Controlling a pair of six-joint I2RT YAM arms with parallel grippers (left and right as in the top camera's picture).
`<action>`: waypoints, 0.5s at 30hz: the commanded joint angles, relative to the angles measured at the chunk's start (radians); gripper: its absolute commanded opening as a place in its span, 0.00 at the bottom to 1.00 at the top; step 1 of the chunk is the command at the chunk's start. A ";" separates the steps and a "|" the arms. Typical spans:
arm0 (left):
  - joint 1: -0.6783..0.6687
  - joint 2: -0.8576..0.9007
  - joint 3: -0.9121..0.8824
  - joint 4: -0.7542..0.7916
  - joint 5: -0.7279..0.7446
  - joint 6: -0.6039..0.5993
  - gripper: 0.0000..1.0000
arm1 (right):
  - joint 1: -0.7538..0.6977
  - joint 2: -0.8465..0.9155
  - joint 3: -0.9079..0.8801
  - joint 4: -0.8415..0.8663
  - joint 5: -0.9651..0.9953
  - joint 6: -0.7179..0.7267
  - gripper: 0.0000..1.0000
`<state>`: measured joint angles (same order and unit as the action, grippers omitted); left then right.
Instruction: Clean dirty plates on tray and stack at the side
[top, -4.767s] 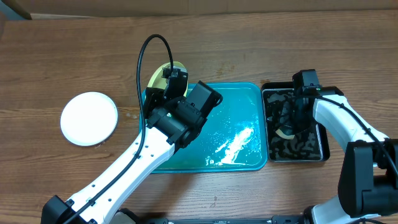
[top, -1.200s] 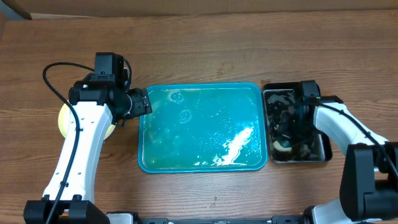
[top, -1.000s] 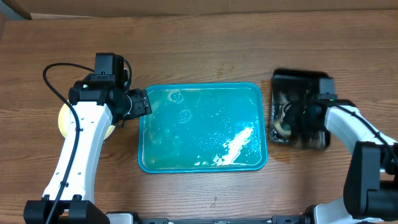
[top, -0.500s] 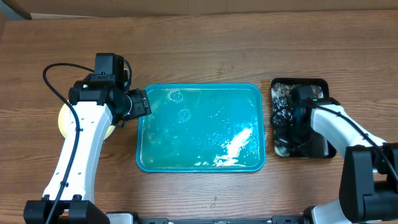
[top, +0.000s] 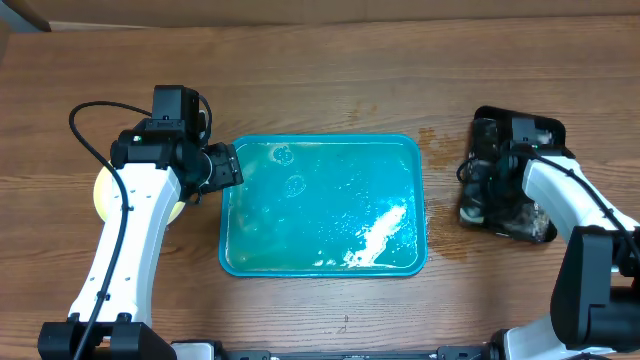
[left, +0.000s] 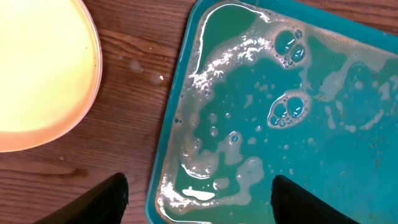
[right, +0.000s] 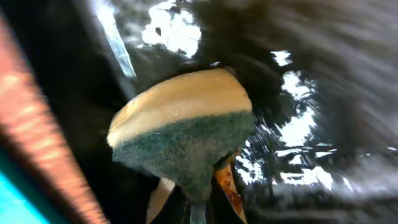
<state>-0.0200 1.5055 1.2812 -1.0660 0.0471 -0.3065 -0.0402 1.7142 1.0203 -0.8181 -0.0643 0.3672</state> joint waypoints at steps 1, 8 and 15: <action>-0.003 -0.010 0.016 0.000 -0.014 0.019 0.74 | 0.011 0.003 0.031 0.006 -0.086 -0.049 0.04; -0.003 -0.010 0.016 0.000 -0.014 0.019 0.74 | 0.040 0.003 0.028 -0.130 -0.106 -0.062 0.04; -0.003 -0.010 0.016 0.000 -0.014 0.019 0.74 | 0.054 0.003 0.028 -0.326 -0.105 -0.061 0.04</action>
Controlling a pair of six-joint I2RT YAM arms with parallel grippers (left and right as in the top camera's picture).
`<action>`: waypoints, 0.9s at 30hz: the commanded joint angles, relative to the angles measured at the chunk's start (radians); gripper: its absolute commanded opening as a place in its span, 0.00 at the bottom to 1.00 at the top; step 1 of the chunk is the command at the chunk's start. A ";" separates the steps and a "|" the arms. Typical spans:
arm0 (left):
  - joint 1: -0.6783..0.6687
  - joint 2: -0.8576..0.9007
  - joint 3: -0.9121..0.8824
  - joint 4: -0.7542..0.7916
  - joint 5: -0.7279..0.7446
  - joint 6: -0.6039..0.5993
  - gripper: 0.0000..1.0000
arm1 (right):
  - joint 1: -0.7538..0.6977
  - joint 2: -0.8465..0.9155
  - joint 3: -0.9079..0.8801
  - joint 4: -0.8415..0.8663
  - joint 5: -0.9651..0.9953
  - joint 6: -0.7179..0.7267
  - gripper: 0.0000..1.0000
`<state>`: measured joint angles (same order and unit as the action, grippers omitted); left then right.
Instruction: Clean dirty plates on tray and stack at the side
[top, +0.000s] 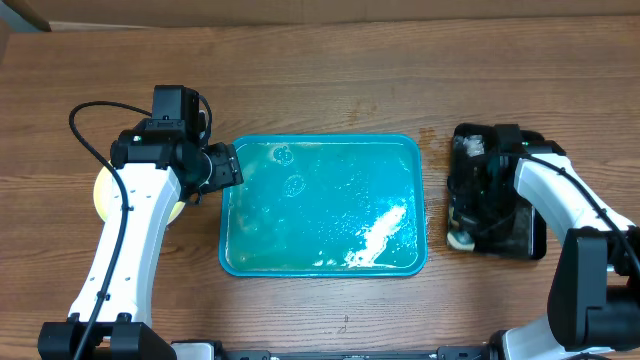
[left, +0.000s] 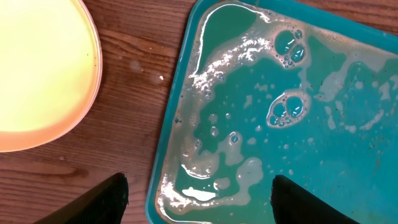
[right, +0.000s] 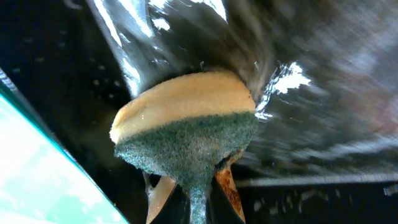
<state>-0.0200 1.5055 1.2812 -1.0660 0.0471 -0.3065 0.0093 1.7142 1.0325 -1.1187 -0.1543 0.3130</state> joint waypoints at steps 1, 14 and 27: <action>-0.003 -0.010 0.016 0.000 -0.014 0.019 0.75 | 0.005 0.003 0.015 -0.047 -0.011 -0.007 0.04; -0.003 -0.010 0.016 0.000 -0.014 0.019 0.74 | 0.000 0.002 0.077 0.031 0.102 0.052 0.04; -0.003 -0.010 0.017 -0.004 -0.014 0.019 0.74 | 0.001 0.005 0.243 0.205 0.208 -0.026 0.04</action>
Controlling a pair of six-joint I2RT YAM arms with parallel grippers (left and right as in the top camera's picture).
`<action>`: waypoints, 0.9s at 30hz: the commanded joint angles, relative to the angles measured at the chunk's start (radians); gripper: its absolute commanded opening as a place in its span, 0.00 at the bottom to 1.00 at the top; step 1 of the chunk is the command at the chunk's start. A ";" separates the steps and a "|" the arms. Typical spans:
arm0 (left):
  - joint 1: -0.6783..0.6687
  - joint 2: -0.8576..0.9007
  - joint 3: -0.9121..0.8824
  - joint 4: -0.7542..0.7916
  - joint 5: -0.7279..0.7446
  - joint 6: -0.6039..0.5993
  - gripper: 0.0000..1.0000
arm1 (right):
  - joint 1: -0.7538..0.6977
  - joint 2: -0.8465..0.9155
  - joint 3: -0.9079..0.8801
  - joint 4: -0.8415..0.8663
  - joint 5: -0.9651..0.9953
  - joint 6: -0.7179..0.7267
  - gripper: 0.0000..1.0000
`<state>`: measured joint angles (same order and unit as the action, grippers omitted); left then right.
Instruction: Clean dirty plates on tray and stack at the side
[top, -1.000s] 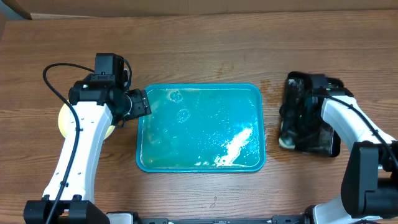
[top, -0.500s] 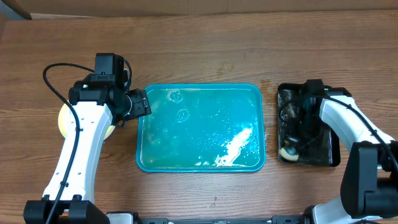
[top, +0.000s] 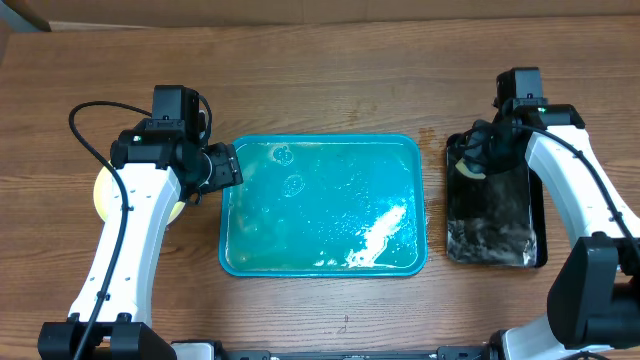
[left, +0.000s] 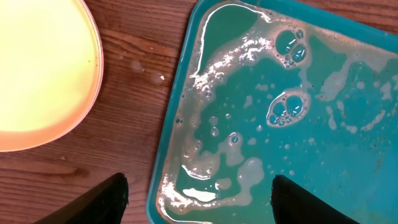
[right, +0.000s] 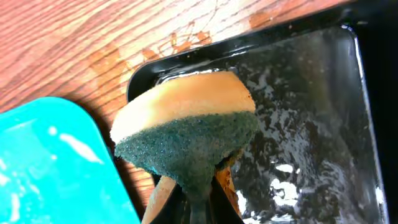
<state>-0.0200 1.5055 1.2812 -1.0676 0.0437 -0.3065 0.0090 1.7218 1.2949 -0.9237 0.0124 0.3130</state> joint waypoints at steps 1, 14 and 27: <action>-0.003 -0.010 0.016 -0.002 -0.011 0.019 0.75 | 0.001 -0.003 -0.032 0.017 0.053 -0.025 0.04; -0.003 -0.010 0.016 -0.002 -0.011 0.019 0.75 | 0.052 0.008 -0.237 0.174 -0.039 -0.031 0.04; -0.003 -0.010 0.016 -0.007 -0.010 0.019 0.75 | 0.176 0.008 -0.256 0.311 -0.093 -0.056 0.04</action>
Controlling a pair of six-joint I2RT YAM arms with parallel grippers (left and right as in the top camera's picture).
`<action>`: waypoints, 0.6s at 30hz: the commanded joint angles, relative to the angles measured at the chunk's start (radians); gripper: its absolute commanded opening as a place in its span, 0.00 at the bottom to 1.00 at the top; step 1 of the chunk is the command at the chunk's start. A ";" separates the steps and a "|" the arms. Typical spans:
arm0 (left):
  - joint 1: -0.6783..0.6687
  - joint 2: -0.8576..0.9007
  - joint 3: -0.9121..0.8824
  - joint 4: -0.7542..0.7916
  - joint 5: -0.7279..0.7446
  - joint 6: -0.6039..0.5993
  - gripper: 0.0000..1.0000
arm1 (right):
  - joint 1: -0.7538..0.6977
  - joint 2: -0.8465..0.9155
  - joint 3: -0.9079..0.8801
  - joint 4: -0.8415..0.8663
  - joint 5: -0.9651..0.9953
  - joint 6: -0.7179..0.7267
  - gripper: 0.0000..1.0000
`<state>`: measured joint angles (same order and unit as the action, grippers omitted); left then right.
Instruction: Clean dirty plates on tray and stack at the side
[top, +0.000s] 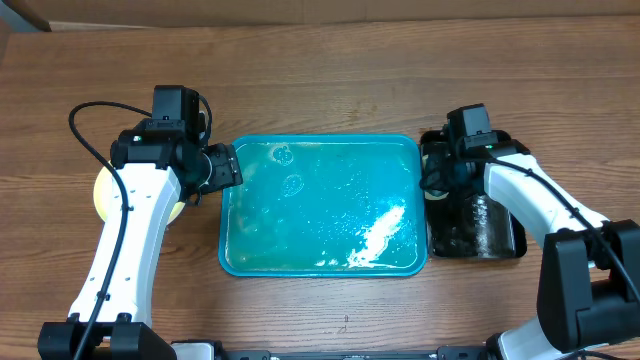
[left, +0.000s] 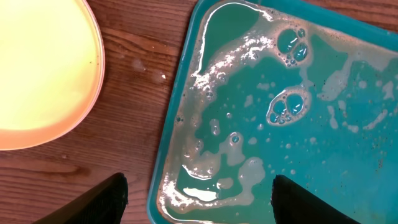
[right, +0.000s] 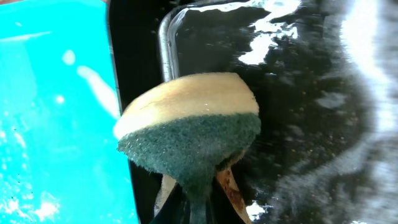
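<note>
The teal tray (top: 320, 205) lies mid-table, covered in soapy water with no plate on it. A pale yellow plate (top: 103, 195) sits on the wood to its left, half under my left arm; the left wrist view shows the plate (left: 37, 74) beside the tray's rim (left: 177, 112). My left gripper (top: 222, 167) hovers open over the tray's left edge, fingers (left: 106, 199) wide apart. My right gripper (top: 440, 175) is shut on a yellow-and-green sponge (right: 189, 130) at the left side of a black tray (top: 480, 225).
The wet black tray (right: 298, 124) sits close against the teal tray's right rim (right: 56, 124), with foamy water in it. A black cable loops above my left arm (top: 90, 110). Bare wood surrounds both trays.
My right gripper with the sponge has moved from the black tray's back left corner to its left side. The black tray now lies further left, against the teal tray. The left arm has not moved.
My right gripper, shut on the sponge, was first over the skewed black tray at the far right, then at its left edge, then its back corner. The black tray has straightened and ended closer to the teal tray. The left gripper stayed open.
</note>
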<state>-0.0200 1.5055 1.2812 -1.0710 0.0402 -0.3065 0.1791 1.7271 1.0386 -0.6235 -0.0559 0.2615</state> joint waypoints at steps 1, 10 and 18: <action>-0.003 -0.010 0.016 -0.003 -0.007 0.019 0.75 | 0.006 0.002 0.000 0.011 -0.025 -0.004 0.04; -0.003 -0.010 0.016 -0.007 -0.007 0.019 0.75 | 0.000 0.002 0.000 -0.037 -0.005 -0.003 0.04; -0.003 -0.010 0.016 -0.007 -0.007 0.019 0.76 | -0.005 0.000 0.019 -0.067 0.079 -0.001 0.04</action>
<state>-0.0200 1.5055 1.2812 -1.0775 0.0402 -0.3065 0.1780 1.7271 1.0386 -0.6849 -0.0284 0.2611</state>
